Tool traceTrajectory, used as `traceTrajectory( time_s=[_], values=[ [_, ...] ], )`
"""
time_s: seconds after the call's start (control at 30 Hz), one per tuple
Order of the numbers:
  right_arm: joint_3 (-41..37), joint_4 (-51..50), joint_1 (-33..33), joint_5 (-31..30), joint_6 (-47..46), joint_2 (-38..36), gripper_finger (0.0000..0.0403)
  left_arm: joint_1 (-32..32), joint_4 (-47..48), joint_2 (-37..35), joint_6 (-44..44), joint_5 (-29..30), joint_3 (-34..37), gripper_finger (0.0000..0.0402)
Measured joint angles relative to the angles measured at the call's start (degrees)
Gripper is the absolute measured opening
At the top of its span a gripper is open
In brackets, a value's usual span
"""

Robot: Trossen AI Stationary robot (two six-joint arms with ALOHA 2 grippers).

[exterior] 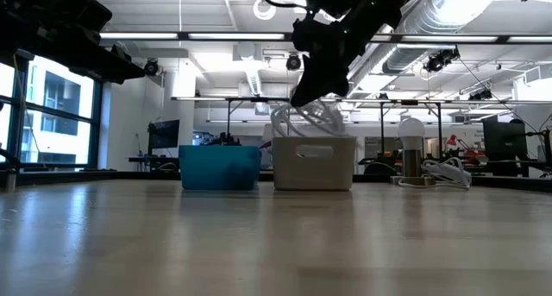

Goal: Pick & Place USB Port
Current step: Put the white HDMI into the white bin, then put the red charger cable into the blue bin

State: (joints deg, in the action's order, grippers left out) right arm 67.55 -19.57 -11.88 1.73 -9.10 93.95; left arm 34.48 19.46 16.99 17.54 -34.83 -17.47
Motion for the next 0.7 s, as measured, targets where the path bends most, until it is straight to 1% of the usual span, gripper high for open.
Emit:
traceTrajectory(
  time_s=[0.1,0.23,0.3,0.43,0.53,0.7],
  values=[
    [0.0,0.13,0.0,-0.26,-0.85,0.13,0.0053,-0.02,0.0,0.02,0.0,-0.12,0.0,0.0185],
    [0.0,0.64,0.0,3.76,0.24,0.13,0.0089,0.0,0.0,0.02,0.0,-0.19,0.0,0.0185],
    [0.0,1.41,0.03,4.1,-0.76,0.13,0.01,0.0,0.0,0.01,0.0,-0.2,0.0,0.0185],
    [0.0,2.11,0.04,4.29,-1.16,0.13,0.0108,-0.01,0.0,0.0,0.0,-0.19,0.0,0.0185],
    [0.0,3.54,0.39,5.51,-1.36,0.13,0.0109,-0.02,0.0,0.01,0.0,-0.53,0.0,0.0185],
    [0.0,7.39,1.85,10.69,-1.29,-1.75,0.0109,-0.02,0.0,0.01,-0.03,-0.72,0.0,0.0185]
  ],
)
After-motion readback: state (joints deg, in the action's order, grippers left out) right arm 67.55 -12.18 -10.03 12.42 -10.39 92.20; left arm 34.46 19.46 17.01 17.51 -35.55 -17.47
